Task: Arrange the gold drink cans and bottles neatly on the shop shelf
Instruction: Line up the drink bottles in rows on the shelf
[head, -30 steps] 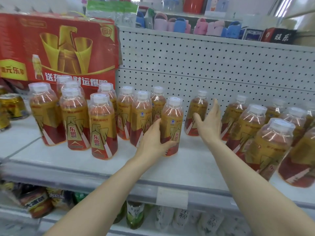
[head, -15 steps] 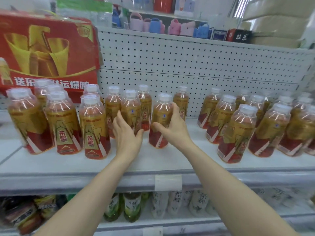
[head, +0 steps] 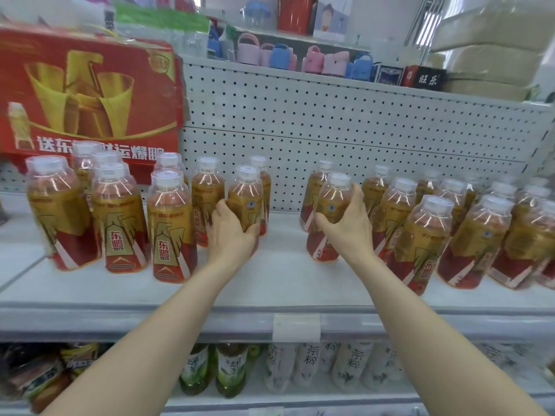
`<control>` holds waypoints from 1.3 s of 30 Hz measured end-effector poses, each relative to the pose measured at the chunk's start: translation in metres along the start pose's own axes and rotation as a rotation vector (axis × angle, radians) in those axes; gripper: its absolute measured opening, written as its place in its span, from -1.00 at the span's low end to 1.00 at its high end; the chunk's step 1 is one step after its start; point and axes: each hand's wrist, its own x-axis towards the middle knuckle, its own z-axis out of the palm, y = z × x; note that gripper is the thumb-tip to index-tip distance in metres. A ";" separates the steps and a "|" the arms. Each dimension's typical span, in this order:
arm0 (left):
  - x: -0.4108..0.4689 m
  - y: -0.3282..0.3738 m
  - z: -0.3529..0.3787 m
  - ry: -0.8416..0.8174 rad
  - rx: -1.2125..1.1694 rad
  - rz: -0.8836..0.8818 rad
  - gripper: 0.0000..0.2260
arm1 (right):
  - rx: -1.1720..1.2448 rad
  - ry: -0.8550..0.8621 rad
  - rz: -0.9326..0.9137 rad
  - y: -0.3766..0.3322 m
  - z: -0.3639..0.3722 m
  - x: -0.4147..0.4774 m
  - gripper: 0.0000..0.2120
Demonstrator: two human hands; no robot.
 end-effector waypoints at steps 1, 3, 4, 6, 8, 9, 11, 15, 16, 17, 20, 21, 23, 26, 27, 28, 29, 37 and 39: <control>0.000 0.001 0.001 -0.017 -0.004 -0.002 -0.32 | 0.004 -0.011 -0.028 -0.001 -0.001 0.001 -0.09; -0.002 0.002 0.001 -0.052 0.001 0.009 -0.35 | -0.010 -0.021 -0.074 -0.004 -0.001 0.002 -0.07; -0.004 0.003 0.001 -0.075 -0.001 0.020 -0.36 | -0.014 -0.019 -0.086 -0.005 -0.001 0.003 -0.07; -0.008 0.006 0.002 -0.127 -0.025 0.041 -0.36 | -0.005 -0.019 -0.085 -0.007 0.001 0.004 -0.10; -0.010 0.007 0.003 -0.170 -0.051 0.052 -0.34 | 0.017 -0.023 -0.068 -0.008 0.003 0.006 -0.15; -0.011 0.006 0.003 -0.185 -0.064 0.054 -0.33 | 0.030 -0.021 -0.063 -0.008 0.004 0.006 -0.16; -0.012 0.005 0.002 -0.208 -0.084 0.056 -0.32 | 0.062 -0.004 -0.057 -0.006 0.007 0.006 -0.17; -0.014 0.003 0.001 -0.228 -0.106 0.072 -0.32 | 0.094 0.050 -0.027 -0.004 0.010 0.005 -0.19; -0.014 0.003 0.001 -0.229 -0.111 0.074 -0.31 | 0.091 0.055 -0.021 -0.005 0.010 0.005 -0.19; -0.014 0.003 0.001 -0.231 -0.113 0.073 -0.31 | 0.084 0.057 -0.018 -0.005 0.010 0.005 -0.20; -0.014 0.004 0.000 -0.236 -0.110 0.075 -0.29 | 0.036 0.038 -0.004 -0.007 0.007 0.007 -0.20; -0.015 0.004 -0.001 -0.239 -0.119 0.076 -0.29 | 0.017 0.022 0.011 -0.008 0.006 0.008 -0.20; -0.017 0.004 -0.003 -0.246 -0.146 0.079 -0.30 | -0.043 0.014 0.023 -0.010 0.004 0.008 -0.19; -0.023 0.000 -0.008 -0.254 -0.146 0.115 -0.35 | -0.142 0.157 -0.091 -0.016 0.004 0.003 -0.26; -0.027 -0.004 -0.010 -0.247 -0.127 0.146 -0.37 | -0.149 0.222 -0.155 -0.022 0.004 -0.002 -0.31; -0.032 -0.008 -0.015 -0.222 -0.096 0.189 -0.39 | -0.136 0.272 -0.221 -0.029 0.006 -0.007 -0.36; -0.038 -0.012 -0.020 -0.169 -0.056 0.253 -0.42 | -0.102 0.297 -0.280 -0.037 0.007 -0.014 -0.39; -0.065 -0.050 -0.084 0.470 0.106 0.508 -0.44 | 0.182 -0.164 -0.195 -0.094 0.050 -0.062 -0.14; -0.061 -0.058 -0.090 0.365 0.039 0.344 -0.29 | 0.220 -0.188 -0.099 -0.097 0.053 -0.062 -0.12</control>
